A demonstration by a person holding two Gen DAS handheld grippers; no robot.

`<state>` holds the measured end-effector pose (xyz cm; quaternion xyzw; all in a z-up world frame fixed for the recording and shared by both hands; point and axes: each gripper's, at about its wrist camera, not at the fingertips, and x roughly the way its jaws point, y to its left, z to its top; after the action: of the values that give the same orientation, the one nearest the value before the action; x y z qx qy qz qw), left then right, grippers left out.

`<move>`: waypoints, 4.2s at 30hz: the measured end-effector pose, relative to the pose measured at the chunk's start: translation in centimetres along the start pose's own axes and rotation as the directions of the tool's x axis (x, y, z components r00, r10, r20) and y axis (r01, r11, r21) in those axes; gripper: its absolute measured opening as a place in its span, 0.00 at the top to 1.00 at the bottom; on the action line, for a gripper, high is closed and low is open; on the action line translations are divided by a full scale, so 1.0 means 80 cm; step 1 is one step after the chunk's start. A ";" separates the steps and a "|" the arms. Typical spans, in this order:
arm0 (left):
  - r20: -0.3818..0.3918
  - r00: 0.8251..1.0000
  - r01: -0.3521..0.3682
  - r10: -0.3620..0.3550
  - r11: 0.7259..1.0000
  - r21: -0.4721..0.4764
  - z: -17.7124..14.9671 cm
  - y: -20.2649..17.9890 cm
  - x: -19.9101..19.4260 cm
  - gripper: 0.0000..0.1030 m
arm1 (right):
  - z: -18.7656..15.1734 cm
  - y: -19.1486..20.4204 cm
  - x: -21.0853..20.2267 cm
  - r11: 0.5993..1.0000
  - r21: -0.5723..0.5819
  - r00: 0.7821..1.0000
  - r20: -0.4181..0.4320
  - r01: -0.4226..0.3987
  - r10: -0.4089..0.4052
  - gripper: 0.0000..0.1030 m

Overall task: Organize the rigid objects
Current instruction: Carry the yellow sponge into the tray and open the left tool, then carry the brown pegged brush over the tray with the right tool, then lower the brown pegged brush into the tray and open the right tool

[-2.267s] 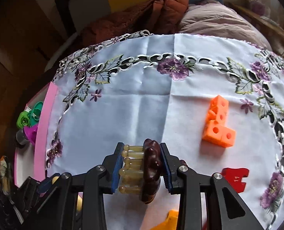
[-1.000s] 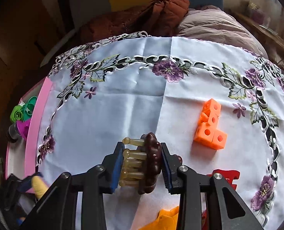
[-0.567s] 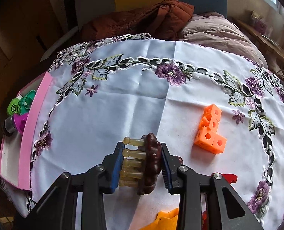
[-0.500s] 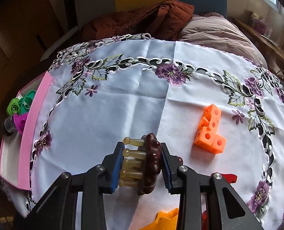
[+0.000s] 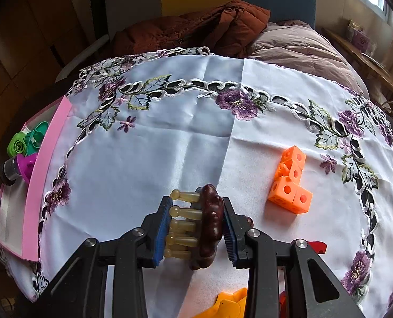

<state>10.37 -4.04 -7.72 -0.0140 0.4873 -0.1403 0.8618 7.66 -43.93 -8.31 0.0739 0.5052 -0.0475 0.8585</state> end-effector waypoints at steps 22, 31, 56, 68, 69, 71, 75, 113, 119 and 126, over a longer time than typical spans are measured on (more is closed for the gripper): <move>0.021 0.994 -0.110 0.109 0.992 0.067 0.028 -0.008 0.024 0.25 | 0.000 0.001 0.000 1.000 -0.015 1.000 0.000 0.009 -0.009 0.65; 0.114 0.977 -0.192 0.183 0.979 0.073 0.007 -0.019 -0.026 0.25 | 0.000 0.002 0.000 1.000 -0.024 1.000 0.001 0.018 -0.018 0.65; 0.167 0.975 -0.153 0.146 0.988 0.030 -0.022 -0.033 -0.075 0.25 | -0.002 0.009 0.004 0.996 -0.065 0.998 0.002 0.058 -0.058 0.63; 0.159 0.977 -0.140 0.139 0.990 -0.002 -0.037 -0.014 -0.082 0.25 | -0.002 0.028 0.006 0.986 -0.098 0.990 -0.009 0.136 -0.137 0.64; 0.159 0.978 -0.138 0.138 0.990 -0.007 -0.039 -0.011 -0.083 0.25 | -0.002 0.031 0.006 0.986 -0.095 0.990 -0.012 0.138 -0.140 0.64; 0.156 0.978 -0.135 0.136 0.991 -0.018 -0.040 -0.005 -0.083 0.25 | -0.004 0.038 0.002 0.988 -0.086 0.991 -0.018 0.128 -0.130 0.64; 0.150 0.980 -0.128 0.134 0.991 -0.047 -0.044 0.009 -0.082 0.25 | -0.008 0.065 -0.014 0.996 -0.074 0.999 -0.004 0.054 -0.054 0.64; 0.152 0.976 -0.141 0.157 0.984 -0.111 -0.049 0.046 -0.091 0.25 | 0.024 0.378 0.034 0.913 -0.335 0.973 -0.051 -0.231 0.227 0.61; 0.160 0.974 -0.144 0.159 0.984 -0.106 -0.050 0.044 -0.096 0.25 | 0.027 0.374 0.008 0.911 -0.328 0.965 -0.001 -0.250 0.264 0.49; 0.170 0.973 -0.143 0.157 0.985 -0.096 -0.052 0.041 -0.102 0.25 | 0.021 0.357 -0.025 0.914 -0.317 0.956 0.066 -0.251 0.286 0.44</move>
<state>3.66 1.64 -3.63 -0.0254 0.4140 -0.0526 0.9084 12.61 -16.12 -3.46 0.0063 0.4432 0.1457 0.8845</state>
